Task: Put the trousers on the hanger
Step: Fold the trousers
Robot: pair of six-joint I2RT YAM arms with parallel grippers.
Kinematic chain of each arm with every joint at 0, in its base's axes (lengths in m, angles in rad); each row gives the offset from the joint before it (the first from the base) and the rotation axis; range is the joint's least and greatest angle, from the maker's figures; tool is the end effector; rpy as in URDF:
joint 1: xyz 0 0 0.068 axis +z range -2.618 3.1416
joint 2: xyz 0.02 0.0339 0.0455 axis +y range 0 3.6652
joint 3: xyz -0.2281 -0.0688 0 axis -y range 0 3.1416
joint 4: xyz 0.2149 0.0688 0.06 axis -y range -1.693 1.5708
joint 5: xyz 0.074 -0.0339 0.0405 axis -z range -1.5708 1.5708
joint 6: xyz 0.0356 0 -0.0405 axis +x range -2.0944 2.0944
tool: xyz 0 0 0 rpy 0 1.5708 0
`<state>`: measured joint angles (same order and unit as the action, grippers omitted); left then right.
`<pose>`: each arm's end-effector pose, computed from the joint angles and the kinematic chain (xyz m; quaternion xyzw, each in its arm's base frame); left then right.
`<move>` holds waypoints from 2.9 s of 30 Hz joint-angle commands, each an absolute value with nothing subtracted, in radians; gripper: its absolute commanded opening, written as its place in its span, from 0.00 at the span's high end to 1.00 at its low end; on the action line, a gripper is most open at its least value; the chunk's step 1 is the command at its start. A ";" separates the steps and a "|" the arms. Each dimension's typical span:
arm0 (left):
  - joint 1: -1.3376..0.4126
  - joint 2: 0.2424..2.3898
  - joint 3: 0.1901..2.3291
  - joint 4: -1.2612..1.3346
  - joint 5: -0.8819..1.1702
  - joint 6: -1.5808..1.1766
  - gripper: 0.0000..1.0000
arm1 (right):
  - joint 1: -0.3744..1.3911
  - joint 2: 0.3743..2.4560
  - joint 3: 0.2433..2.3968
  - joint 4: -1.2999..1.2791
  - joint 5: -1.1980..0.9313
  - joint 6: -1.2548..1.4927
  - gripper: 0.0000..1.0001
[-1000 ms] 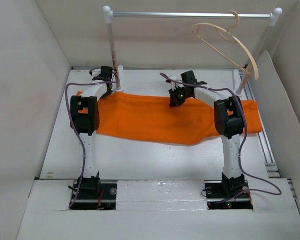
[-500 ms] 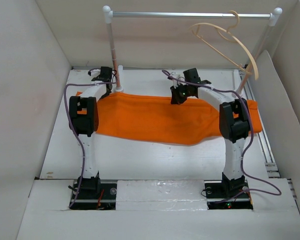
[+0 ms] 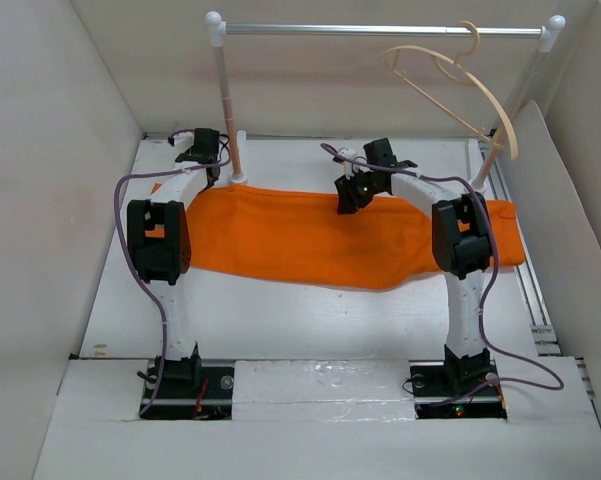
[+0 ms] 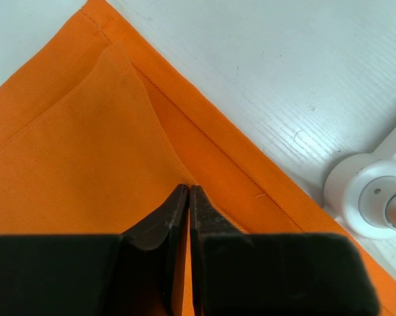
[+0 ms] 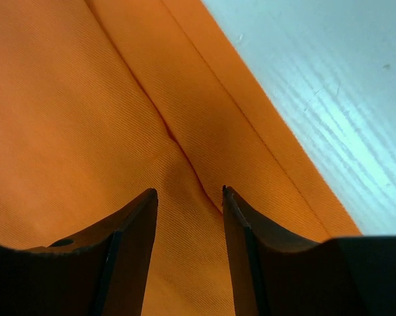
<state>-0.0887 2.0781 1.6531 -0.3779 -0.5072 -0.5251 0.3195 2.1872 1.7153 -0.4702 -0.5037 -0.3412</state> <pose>0.4242 -0.0204 0.2033 -0.2860 0.8559 0.1122 0.4159 0.4051 0.1521 0.1703 -0.3716 0.8462 0.2337 0.3020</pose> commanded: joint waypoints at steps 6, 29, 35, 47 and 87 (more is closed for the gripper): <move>-0.083 2.005 1.621 -0.364 -0.525 -0.532 1.00 | 0.321 2.210 1.736 -0.456 -0.468 -0.347 0.48; -0.083 1.996 1.649 -0.360 -0.522 -0.514 1.00 | 0.311 2.138 1.615 -0.397 -0.454 -0.302 0.75; -0.083 1.983 1.637 -0.354 -0.528 -0.506 1.00 | 0.311 2.120 1.623 -0.390 -0.443 -0.308 0.99; -0.083 1.922 1.601 -0.322 -0.618 -0.515 1.00 | 0.282 2.075 1.672 -0.356 -0.387 -0.265 1.00; -0.074 1.705 1.187 -0.255 -0.265 -0.614 0.31 | 0.428 1.578 1.005 -0.161 -0.130 -0.023 0.95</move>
